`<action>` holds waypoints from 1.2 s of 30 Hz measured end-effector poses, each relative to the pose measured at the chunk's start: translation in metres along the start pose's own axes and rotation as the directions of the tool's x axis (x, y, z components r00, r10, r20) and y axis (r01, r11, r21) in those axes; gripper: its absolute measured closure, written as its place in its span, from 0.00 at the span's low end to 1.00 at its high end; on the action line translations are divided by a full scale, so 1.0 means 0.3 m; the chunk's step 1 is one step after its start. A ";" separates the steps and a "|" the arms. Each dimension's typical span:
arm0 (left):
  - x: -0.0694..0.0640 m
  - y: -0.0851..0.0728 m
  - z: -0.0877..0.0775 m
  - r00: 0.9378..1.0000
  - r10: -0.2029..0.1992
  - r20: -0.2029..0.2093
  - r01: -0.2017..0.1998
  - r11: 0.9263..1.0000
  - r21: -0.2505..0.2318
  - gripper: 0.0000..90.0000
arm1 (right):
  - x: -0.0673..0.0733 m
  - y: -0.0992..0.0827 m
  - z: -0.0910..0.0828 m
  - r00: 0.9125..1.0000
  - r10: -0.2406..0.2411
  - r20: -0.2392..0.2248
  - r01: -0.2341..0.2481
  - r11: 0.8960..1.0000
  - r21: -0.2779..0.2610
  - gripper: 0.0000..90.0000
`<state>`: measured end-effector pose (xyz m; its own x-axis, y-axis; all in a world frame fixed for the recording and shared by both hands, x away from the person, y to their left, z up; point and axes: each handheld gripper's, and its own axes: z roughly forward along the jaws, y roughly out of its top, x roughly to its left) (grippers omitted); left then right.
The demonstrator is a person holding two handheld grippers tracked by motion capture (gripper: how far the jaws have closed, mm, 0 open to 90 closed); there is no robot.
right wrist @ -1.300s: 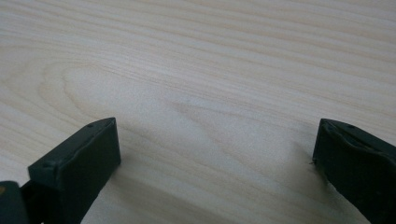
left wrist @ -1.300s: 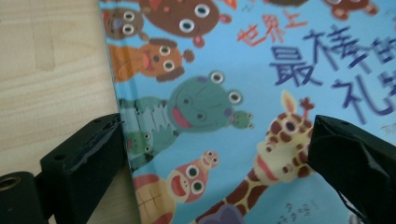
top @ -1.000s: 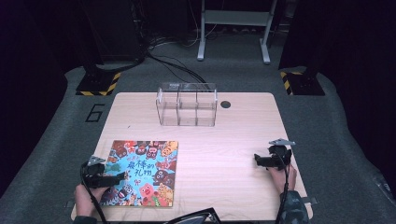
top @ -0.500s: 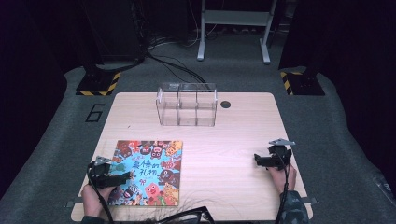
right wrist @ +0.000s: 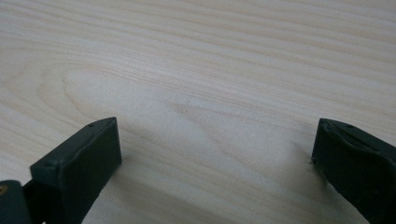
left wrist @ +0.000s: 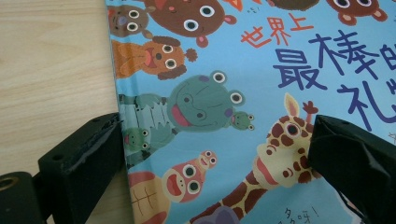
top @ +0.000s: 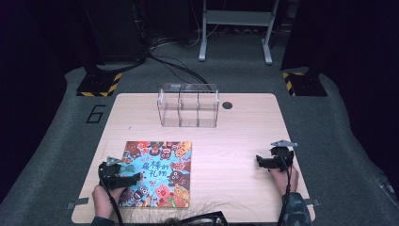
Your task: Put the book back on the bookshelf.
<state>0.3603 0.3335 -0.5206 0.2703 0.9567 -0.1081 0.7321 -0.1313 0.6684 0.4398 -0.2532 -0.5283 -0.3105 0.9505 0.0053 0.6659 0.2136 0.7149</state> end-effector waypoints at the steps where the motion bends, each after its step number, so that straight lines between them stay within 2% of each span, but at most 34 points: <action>1: -0.010 0.002 0.004 1.000 -0.004 0.004 0.004 1.000 -0.008 0.04 | 0.000 0.000 0.000 1.000 0.001 -0.002 -0.001 1.000 0.000 0.01; 2: -0.011 0.004 0.002 1.000 0.011 0.013 -0.011 1.000 0.006 0.05 | 0.000 0.000 0.000 1.000 0.000 -0.001 0.000 1.000 -0.001 0.01; 3: -0.020 0.004 0.007 1.000 -0.008 0.023 0.008 1.000 -0.011 0.05 | 0.000 0.000 0.000 1.000 0.000 -0.001 0.000 1.000 0.000 0.01; 5: -0.029 0.005 0.010 0.999 -0.017 0.031 0.017 1.000 -0.016 0.05 | 0.000 0.000 0.000 1.000 0.001 0.000 -0.001 1.000 -0.001 0.01; 6: -0.044 0.007 0.016 0.999 -0.012 0.041 0.014 1.000 -0.026 0.05 | 0.000 0.000 0.000 1.000 0.001 -0.002 -0.001 1.000 0.000 0.01; 9: -0.058 0.011 0.020 0.999 0.005 0.054 -0.004 1.000 -0.016 0.06 | 0.000 0.000 0.000 1.000 0.000 -0.002 0.000 1.000 -0.001 0.01; 12: -0.085 0.020 0.029 0.996 0.023 0.085 -0.022 1.000 -0.015 0.06 | 0.000 0.000 -0.001 1.000 0.000 -0.003 0.000 1.000 0.000 0.01; 17: -0.111 0.026 0.036 0.995 0.026 0.092 -0.025 1.000 -0.018 0.11 | 0.000 -0.001 -0.001 1.000 -0.001 -0.003 0.001 1.000 -0.001 0.02; 19: -0.123 0.029 0.037 0.994 0.025 0.107 -0.023 1.000 -0.018 0.13 | 0.000 -0.001 -0.001 1.000 -0.001 -0.003 0.001 1.000 -0.001 0.02; 20: -0.125 0.030 0.035 0.992 0.046 0.115 -0.045 0.999 -0.010 0.13 | 0.000 -0.001 -0.001 1.000 -0.001 -0.003 0.001 1.000 -0.001 0.02; 22: -0.144 0.032 0.041 0.992 0.040 0.124 -0.039 0.999 -0.013 0.14 | 0.000 -0.001 -0.001 1.000 -0.002 -0.003 0.002 1.000 -0.001 0.02; 23: -0.152 0.036 0.044 0.989 0.063 0.132 -0.063 0.998 -0.005 0.14 | 0.000 -0.001 -0.001 1.000 -0.002 -0.004 0.002 1.000 -0.001 0.02; 24: -0.163 0.036 0.048 0.989 0.050 0.136 -0.048 0.999 -0.014 0.14 | 0.000 -0.001 -0.001 1.000 -0.002 -0.004 0.002 1.000 -0.003 0.02; 26: -0.171 0.041 0.050 0.985 0.067 0.157 -0.067 0.998 -0.003 0.13 | -0.001 -0.001 -0.001 1.000 -0.006 -0.004 0.006 1.000 -0.003 0.02; 27: -0.178 0.041 0.055 0.985 0.065 0.163 -0.063 0.998 -0.013 0.12 | 0.000 -0.001 -0.001 1.000 -0.002 -0.004 0.002 1.000 -0.004 0.02; 34: -0.217 0.051 0.071 0.981 0.071 0.178 -0.069 0.997 -0.017 0.12 | -0.001 -0.001 -0.001 1.000 -0.003 -0.005 0.003 1.000 -0.005 0.02; 35: -0.225 0.056 0.075 0.979 0.097 0.177 -0.096 0.995 -0.011 0.13 | -0.001 -0.001 -0.001 1.000 -0.004 -0.004 0.004 1.000 -0.005 0.02; 36: -0.231 0.057 0.076 0.978 0.096 0.183 -0.096 0.995 -0.009 0.13 | -0.002 -0.001 0.000 1.000 -0.009 -0.006 0.009 1.000 -0.007 0.02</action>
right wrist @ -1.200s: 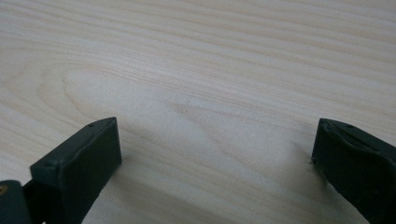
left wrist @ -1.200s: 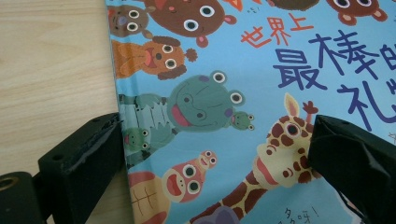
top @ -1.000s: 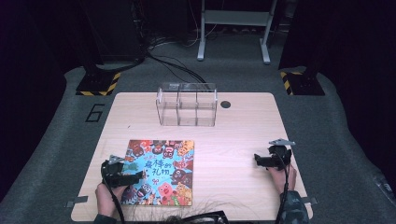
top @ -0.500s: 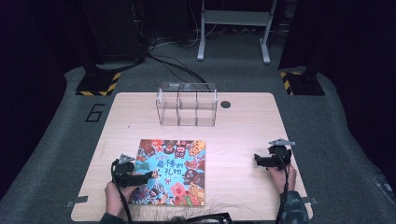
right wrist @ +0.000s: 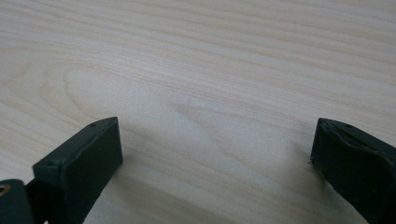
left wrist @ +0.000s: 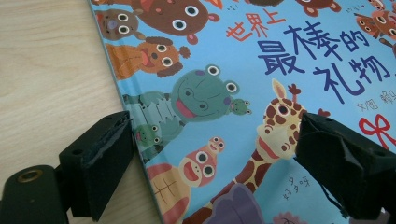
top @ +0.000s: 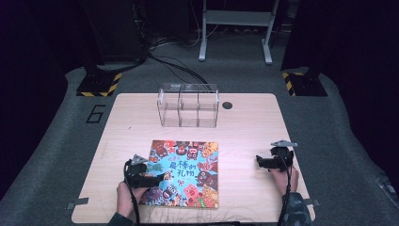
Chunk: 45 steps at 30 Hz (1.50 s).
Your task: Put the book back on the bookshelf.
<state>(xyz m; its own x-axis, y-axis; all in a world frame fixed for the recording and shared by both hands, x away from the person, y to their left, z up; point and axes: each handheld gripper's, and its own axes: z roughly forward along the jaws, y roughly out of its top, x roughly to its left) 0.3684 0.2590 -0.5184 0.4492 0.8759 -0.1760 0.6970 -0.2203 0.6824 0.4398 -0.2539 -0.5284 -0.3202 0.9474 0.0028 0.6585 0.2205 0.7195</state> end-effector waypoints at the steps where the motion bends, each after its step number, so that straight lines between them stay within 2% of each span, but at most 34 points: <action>1: -0.004 0.001 0.002 1.000 0.004 0.006 -0.004 1.000 0.004 0.13 | 0.002 0.000 0.000 1.000 0.008 -0.001 -0.008 1.000 -0.002 0.02; 11: -0.051 0.007 0.022 0.999 0.001 0.042 -0.001 1.000 -0.007 0.13 | 0.002 0.001 0.000 1.000 0.008 -0.005 -0.008 1.000 -0.003 0.03; 13: -0.062 0.012 0.028 0.998 -0.006 0.063 0.006 1.000 -0.007 0.13 | 0.002 0.001 0.000 1.000 0.008 -0.006 -0.008 1.000 -0.003 0.03; 16: -0.072 0.015 0.036 0.998 0.002 0.065 -0.001 1.000 -0.010 0.13 | 0.003 0.001 -0.001 1.000 0.008 -0.008 -0.008 1.000 -0.003 0.04; 17: -0.079 0.020 0.040 0.998 0.012 0.065 -0.012 1.000 -0.001 0.13 | 0.002 -0.001 -0.002 1.000 -0.015 -0.006 0.015 1.000 -0.012 0.06; 18: -0.081 0.023 0.043 0.997 0.021 0.069 -0.022 1.000 0.002 0.13 | 0.002 0.000 -0.003 1.000 -0.010 -0.007 0.010 1.000 -0.007 0.06; 26: -0.122 0.039 0.066 0.998 0.019 0.067 -0.019 1.000 0.008 0.12 | 0.003 0.000 -0.004 1.000 -0.011 -0.012 0.011 1.000 -0.007 0.08; 29: -0.149 0.038 0.074 0.997 0.012 0.082 -0.012 1.000 0.004 0.12 | 0.004 -0.001 -0.007 1.000 -0.018 -0.019 0.018 1.000 -0.015 0.12; 31: -0.161 0.039 0.077 0.995 0.024 0.093 -0.025 1.000 0.007 0.12 | 0.003 -0.002 -0.008 0.999 -0.024 -0.021 0.023 1.000 -0.020 0.15; 36: -0.157 0.036 0.075 0.993 0.048 0.105 -0.047 0.999 -0.009 0.17 | 0.003 -0.003 -0.009 0.999 -0.025 -0.025 0.025 0.999 -0.031 0.16; 38: -0.145 0.035 0.067 0.993 0.044 0.110 -0.042 0.999 -0.017 0.16 | 0.006 -0.002 -0.008 1.000 -0.009 -0.024 0.008 0.999 -0.034 0.17; 40: -0.110 0.035 0.036 0.998 0.045 0.037 -0.043 0.998 -0.053 0.14 | 0.004 -0.001 -0.010 1.000 -0.012 -0.027 0.011 0.999 -0.032 0.18; 41: -0.110 0.035 0.036 0.998 0.045 0.037 -0.043 0.998 -0.053 0.13 | 0.004 -0.001 -0.010 1.000 -0.012 -0.027 0.011 0.999 -0.032 0.18; 42: -0.077 0.034 0.018 0.999 0.039 -0.021 -0.041 0.997 -0.061 0.12 | 0.003 0.000 -0.012 0.999 -0.008 -0.032 0.007 1.000 -0.030 0.19; 43: -0.077 0.034 0.018 0.999 0.039 -0.021 -0.041 0.997 -0.061 0.11 | 0.003 0.000 -0.012 0.999 -0.008 -0.032 0.007 1.000 -0.030 0.19; 44: -0.041 0.030 0.005 0.997 0.048 -0.068 -0.051 0.997 -0.050 0.11 | -0.001 0.002 -0.020 0.998 -0.014 -0.055 0.013 1.000 -0.014 0.21; 45: -0.026 0.027 0.001 0.994 0.052 -0.095 -0.056 0.997 -0.043 0.10 | 0.002 0.005 -0.025 0.998 -0.007 -0.069 0.007 1.000 -0.005 0.22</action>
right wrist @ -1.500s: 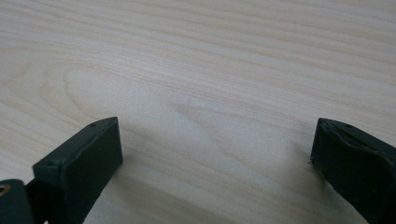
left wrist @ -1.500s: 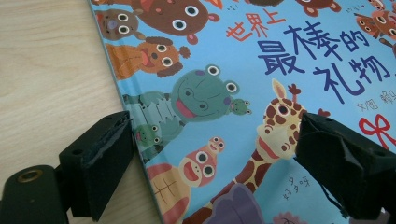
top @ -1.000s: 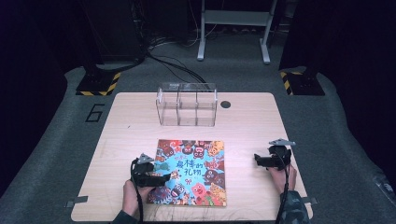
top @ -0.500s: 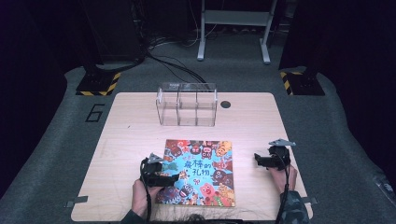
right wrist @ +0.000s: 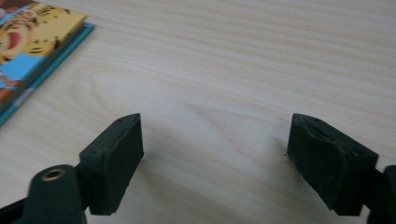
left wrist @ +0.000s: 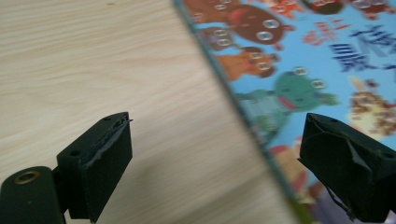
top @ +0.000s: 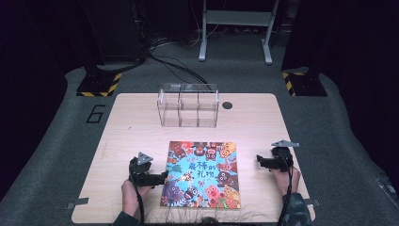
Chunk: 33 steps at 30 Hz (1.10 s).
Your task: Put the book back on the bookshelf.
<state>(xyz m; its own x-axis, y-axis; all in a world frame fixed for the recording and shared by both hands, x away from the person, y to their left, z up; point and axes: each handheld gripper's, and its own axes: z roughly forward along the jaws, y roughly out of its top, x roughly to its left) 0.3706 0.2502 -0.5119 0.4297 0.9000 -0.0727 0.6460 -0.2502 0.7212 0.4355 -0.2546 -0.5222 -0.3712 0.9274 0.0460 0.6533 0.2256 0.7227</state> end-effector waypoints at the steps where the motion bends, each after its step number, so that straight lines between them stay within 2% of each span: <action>1: 0.010 -0.004 0.004 1.000 -0.010 -0.007 0.010 1.000 0.002 0.10 | 0.007 0.005 -0.007 1.000 0.009 -0.015 -0.008 1.000 0.010 0.22; 2: 0.026 -0.007 0.004 1.000 0.013 -0.008 -0.013 0.999 0.030 0.10 | 0.020 0.010 -0.017 1.000 0.024 -0.019 -0.024 1.000 0.011 0.22; 3: 0.026 -0.007 0.004 1.000 0.013 -0.008 -0.013 0.999 0.030 0.10 | 0.034 0.016 -0.029 0.999 0.028 -0.027 -0.028 1.000 0.007 0.24; 4: 0.031 -0.011 0.012 1.000 0.007 -0.029 -0.006 1.000 0.025 0.10 | 0.034 0.016 -0.029 0.999 0.028 -0.027 -0.028 1.000 0.007 0.24; 5: 0.036 -0.014 0.021 0.999 0.018 -0.030 -0.017 0.999 0.034 0.08 | 0.076 0.032 -0.046 0.996 0.037 -0.082 -0.036 0.999 0.018 0.25; 7: 0.035 -0.013 0.028 0.999 0.028 -0.033 -0.026 0.999 0.037 0.08 | 0.093 0.038 -0.050 0.995 0.023 -0.096 -0.021 0.999 0.029 0.26; 8: 0.032 -0.012 0.035 0.999 0.037 -0.039 -0.035 0.998 0.043 0.08 | 0.141 0.053 -0.045 0.991 -0.012 -0.132 0.020 0.998 0.059 0.26; 9: 0.030 -0.012 0.041 0.998 0.045 -0.033 -0.044 0.998 0.045 0.08 | 0.160 0.057 -0.041 0.986 -0.016 -0.164 0.027 0.997 0.066 0.27; 10: 0.022 -0.013 0.048 0.998 0.048 -0.046 -0.046 0.998 0.042 0.08 | 0.160 0.057 -0.041 0.986 -0.016 -0.164 0.027 0.997 0.066 0.27; 11: 0.015 -0.012 0.056 0.997 0.057 -0.058 -0.055 0.998 0.041 0.06 | 0.195 0.066 -0.029 0.978 -0.008 -0.209 0.028 0.995 0.093 0.28; 12: 0.011 -0.012 0.059 0.996 0.048 -0.073 -0.046 0.998 0.033 0.06 | 0.207 0.070 -0.025 0.974 -0.004 -0.226 0.028 0.994 0.102 0.30; 14: 0.010 -0.012 0.062 0.997 0.039 -0.073 -0.037 0.999 0.027 0.06 | 0.236 0.080 -0.009 0.964 0.000 -0.266 0.038 0.990 0.136 0.33; 17: 0.007 -0.015 0.064 0.996 0.029 -0.078 -0.029 1.000 0.013 0.06 | 0.260 0.093 0.013 0.957 0.001 -0.291 0.049 0.985 0.164 0.37; 18: 0.003 -0.018 0.064 0.997 0.018 -0.080 -0.018 1.000 0.004 0.07 | 0.265 0.097 0.016 0.956 0.012 -0.293 0.042 0.984 0.175 0.38; 19: 0.005 -0.019 0.064 0.997 0.029 -0.076 -0.029 1.000 0.003 0.07 | 0.270 0.102 0.023 0.954 0.019 -0.298 0.038 0.982 0.184 0.39; 21: -0.004 -0.017 0.067 0.997 0.023 -0.074 -0.023 1.000 -0.001 0.07 | 0.278 0.111 0.034 0.952 0.027 -0.306 0.037 0.978 0.203 0.40; 23: -0.007 -0.016 0.070 0.997 0.036 -0.070 -0.036 0.999 -0.002 0.07 | 0.282 0.115 0.038 0.953 0.034 -0.300 0.033 0.975 0.218 0.41; 24: -0.011 -0.013 0.072 0.997 0.043 -0.061 -0.043 0.999 0.001 0.07 | 0.283 0.122 0.050 0.955 0.020 -0.294 0.046 0.976 0.214 0.43; 26: -0.021 -0.011 0.081 0.997 0.047 -0.061 -0.048 0.999 -0.010 0.07 | 0.286 0.124 0.051 0.956 0.034 -0.291 0.035 0.973 0.227 0.44; 29: -0.032 -0.007 0.089 0.997 0.054 -0.055 -0.054 0.998 -0.014 0.05 | 0.285 0.134 0.057 0.967 0.021 -0.255 0.041 0.971 0.235 0.46; 33: -0.032 -0.005 0.090 0.996 0.072 -0.049 -0.073 0.997 -0.008 0.05 | 0.283 0.148 0.065 0.972 0.011 -0.236 0.049 0.968 0.247 0.47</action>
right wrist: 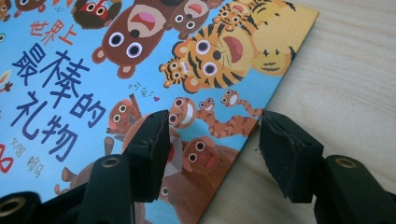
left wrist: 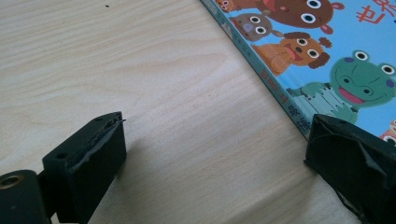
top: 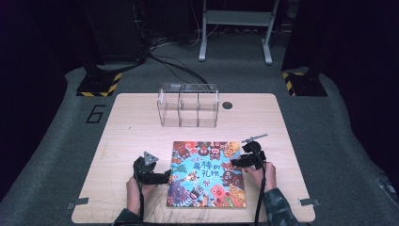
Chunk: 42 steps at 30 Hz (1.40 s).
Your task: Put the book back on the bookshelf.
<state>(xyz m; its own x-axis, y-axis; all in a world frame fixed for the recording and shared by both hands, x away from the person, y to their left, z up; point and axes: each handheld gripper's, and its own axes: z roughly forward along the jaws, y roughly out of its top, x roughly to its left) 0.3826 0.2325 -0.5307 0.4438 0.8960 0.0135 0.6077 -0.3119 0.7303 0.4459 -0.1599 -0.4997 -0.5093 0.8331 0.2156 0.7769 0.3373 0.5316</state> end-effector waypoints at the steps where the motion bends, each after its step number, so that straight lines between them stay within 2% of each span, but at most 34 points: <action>1: -0.004 0.000 0.003 1.000 -0.013 0.002 0.013 1.000 -0.010 0.05 | -0.001 0.004 0.003 1.000 -0.006 0.010 0.006 1.000 -0.001 0.47; 3: -0.002 0.003 0.001 1.000 -0.005 0.011 0.005 1.000 0.003 0.05 | -0.005 0.012 0.007 1.000 0.000 0.005 0.000 1.000 -0.001 0.48; 5: -0.003 0.004 0.005 1.000 -0.005 0.009 0.005 1.000 -0.005 0.05 | -0.012 0.018 0.009 1.000 0.010 -0.001 -0.010 1.000 -0.005 0.50; 6: 0.001 0.005 0.004 1.000 0.011 0.010 -0.011 1.000 0.003 0.05 | -0.017 0.019 0.010 1.000 0.001 -0.001 -0.001 1.000 -0.011 0.51; 8: -0.001 0.007 0.008 1.000 0.001 0.015 -0.001 1.000 -0.004 0.05 | -0.027 0.022 0.012 1.000 -0.003 -0.003 0.003 1.000 -0.023 0.54; 10: 0.001 0.008 0.007 1.000 0.008 0.018 -0.008 1.000 0.004 0.05 | -0.032 0.023 0.013 1.000 -0.012 -0.008 0.012 1.000 -0.029 0.55; 11: 0.001 0.009 0.010 1.000 0.012 0.016 -0.012 1.000 -0.003 0.06 | -0.040 0.025 0.015 1.000 0.001 -0.016 -0.002 0.999 -0.036 0.57; 15: 0.001 0.009 0.010 1.000 0.010 0.017 -0.010 1.000 -0.004 0.06 | -0.048 0.030 0.013 1.000 0.002 -0.027 -0.003 1.000 -0.028 0.58; 17: 0.001 0.009 0.011 1.000 0.010 0.017 -0.010 1.000 -0.004 0.06 | -0.045 0.034 0.014 1.000 0.008 -0.019 -0.009 1.000 -0.021 0.58; 20: 0.002 0.009 0.011 1.000 0.012 0.019 -0.012 1.000 -0.005 0.06 | -0.055 0.051 0.014 0.998 0.045 -0.035 -0.044 0.999 0.027 0.59; 22: 0.002 0.009 0.011 1.000 0.013 0.020 -0.013 1.000 -0.005 0.06 | -0.054 0.061 0.015 0.998 0.062 -0.028 -0.060 0.997 0.045 0.59; 24: 0.002 0.009 0.011 1.000 0.013 0.020 -0.013 1.000 -0.005 0.06 | -0.050 0.067 0.017 0.998 0.058 -0.024 -0.057 0.997 0.056 0.58; 28: 0.003 0.009 0.010 1.000 0.016 0.024 -0.015 1.000 -0.002 0.06 | -0.048 0.067 0.017 0.998 0.063 -0.020 -0.062 0.997 0.054 0.58; 29: 0.003 0.009 0.010 1.000 0.015 0.024 -0.015 1.000 -0.002 0.06 | -0.050 0.065 0.016 0.996 0.079 -0.030 -0.077 0.996 0.051 0.59; 33: 0.003 0.009 0.010 1.000 0.015 0.024 -0.015 1.000 -0.002 0.06 | -0.057 0.062 0.016 0.997 0.068 -0.029 -0.066 0.997 0.037 0.60; 36: 0.003 0.009 0.010 1.000 0.015 0.024 -0.015 1.000 -0.002 0.06 | -0.054 0.061 0.014 0.995 0.097 -0.038 -0.095 0.995 0.041 0.60; 37: 0.004 0.009 0.010 1.000 0.016 0.024 -0.016 1.000 -0.002 0.06 | -0.061 0.059 0.014 0.996 0.082 -0.042 -0.081 0.996 0.030 0.60; 41: 0.003 0.009 0.011 1.000 0.016 0.023 -0.016 1.000 -0.004 0.06 | -0.066 0.056 0.012 0.993 0.099 -0.063 -0.098 0.995 0.021 0.60; 42: 0.004 0.010 0.010 1.000 0.016 0.024 -0.016 1.000 -0.001 0.06 | -0.062 0.056 0.009 0.991 0.117 -0.061 -0.116 0.993 0.024 0.60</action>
<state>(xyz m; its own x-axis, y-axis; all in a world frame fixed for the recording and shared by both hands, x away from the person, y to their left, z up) 0.3867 0.2316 -0.5307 0.4693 0.8830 0.0090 0.6000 -0.3263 0.7304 0.4696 -0.1686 -0.4970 -0.4365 0.8385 0.3262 0.8394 0.2490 0.4832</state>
